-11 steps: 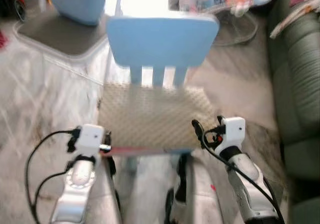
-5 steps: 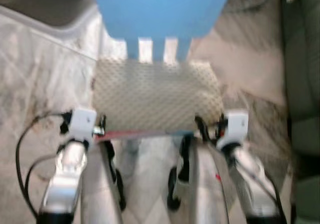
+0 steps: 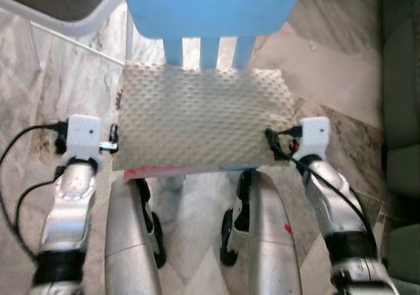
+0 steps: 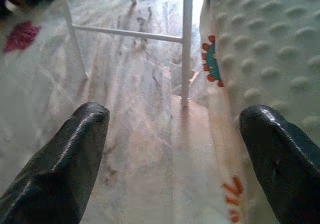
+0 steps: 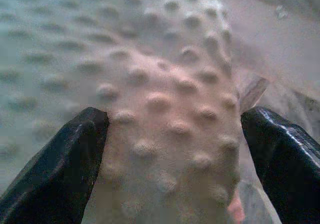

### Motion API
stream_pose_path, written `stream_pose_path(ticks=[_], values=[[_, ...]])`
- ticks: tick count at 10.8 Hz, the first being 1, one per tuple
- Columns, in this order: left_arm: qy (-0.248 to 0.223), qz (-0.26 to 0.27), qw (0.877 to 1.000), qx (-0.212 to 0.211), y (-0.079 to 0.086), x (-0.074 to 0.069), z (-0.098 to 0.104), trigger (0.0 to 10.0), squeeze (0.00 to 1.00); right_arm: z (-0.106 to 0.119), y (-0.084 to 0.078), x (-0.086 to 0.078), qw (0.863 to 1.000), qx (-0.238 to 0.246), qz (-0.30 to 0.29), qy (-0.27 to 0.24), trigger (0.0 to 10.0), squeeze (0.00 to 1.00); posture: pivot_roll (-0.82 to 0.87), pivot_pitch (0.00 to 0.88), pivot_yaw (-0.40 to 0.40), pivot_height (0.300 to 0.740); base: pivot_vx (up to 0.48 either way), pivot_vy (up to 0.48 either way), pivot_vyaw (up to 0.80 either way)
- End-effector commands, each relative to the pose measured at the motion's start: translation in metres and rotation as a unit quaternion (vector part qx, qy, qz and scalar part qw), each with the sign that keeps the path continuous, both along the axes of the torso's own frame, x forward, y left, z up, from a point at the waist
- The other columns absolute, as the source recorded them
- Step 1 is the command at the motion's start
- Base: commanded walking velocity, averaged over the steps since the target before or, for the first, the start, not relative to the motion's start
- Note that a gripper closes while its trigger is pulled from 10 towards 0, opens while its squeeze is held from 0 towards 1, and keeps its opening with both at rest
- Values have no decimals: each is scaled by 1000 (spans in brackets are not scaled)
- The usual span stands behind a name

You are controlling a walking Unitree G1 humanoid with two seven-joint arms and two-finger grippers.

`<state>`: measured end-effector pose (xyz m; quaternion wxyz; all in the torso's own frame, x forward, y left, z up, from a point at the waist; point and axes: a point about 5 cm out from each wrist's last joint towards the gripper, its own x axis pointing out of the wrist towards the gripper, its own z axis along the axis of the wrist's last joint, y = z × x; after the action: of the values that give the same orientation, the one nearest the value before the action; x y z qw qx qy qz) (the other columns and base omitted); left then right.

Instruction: Move the pillow to the sofa

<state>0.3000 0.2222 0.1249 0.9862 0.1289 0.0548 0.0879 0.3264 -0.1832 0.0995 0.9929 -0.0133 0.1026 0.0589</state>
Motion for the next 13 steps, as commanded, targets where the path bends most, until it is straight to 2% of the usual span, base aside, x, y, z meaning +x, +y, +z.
stream_pose_path(ticks=[1,2,3,4,5,6,7,9,10,11,13], values=[[7,11,1000,-21,0,0,-6,10000,1000,-8,-3,0,1000,-11,6,17,10000,1000,-6,435,-85,531,0,0,0],[5,8,999,-34,-4,6,-6,10000,1000,-9,0,5,1000,-7,14,24,10000,1000,-8,431,-87,531,0,0,0],[1,0,999,-47,-10,16,-7,10000,1000,-7,5,13,1000,-3,16,20,10000,702,-6,424,-92,531,0,0,0],[16,5,998,-66,-14,25,-16,10000,427,-7,12,19,999,6,26,30,10000,0,-7,421,-98,531,0,0,0],[43,-1,995,-90,-18,30,-26,10000,0,-8,21,25,999,9,36,37,10000,0,-18,414,-102,531,0,0,0],[51,-11,994,-100,-22,32,-29,10000,0,-7,25,27,998,12,41,35,10000,0,-15,411,-103,531,0,0,0],[82,-44,988,-125,-31,32,-37,10000,0,-10,30,28,998,17,44,40,10000,0,-4,406,-100,531,0,0,0],[108,-61,983,-132,-36,29,-49,10000,0,-20,36,26,996,25,51,67,10000,0,4,396,-98,531,0,0,0],[111,-70,979,-154,-40,29,-54,0,0,-22,43,26,993,75,45,82,0,0,5,388,-101,531,0,0,0],[117,-72,971,-193,-45,30,-58,0,0,-23,50,26,992,75,60,83,0,0,5,378,-100,531,0,0,0],[135,-80,962,-224,-50,32,-66,0,0,-24,55,28,991,77,67,86,0,0,-6,371,-96,531,0,0,0]])
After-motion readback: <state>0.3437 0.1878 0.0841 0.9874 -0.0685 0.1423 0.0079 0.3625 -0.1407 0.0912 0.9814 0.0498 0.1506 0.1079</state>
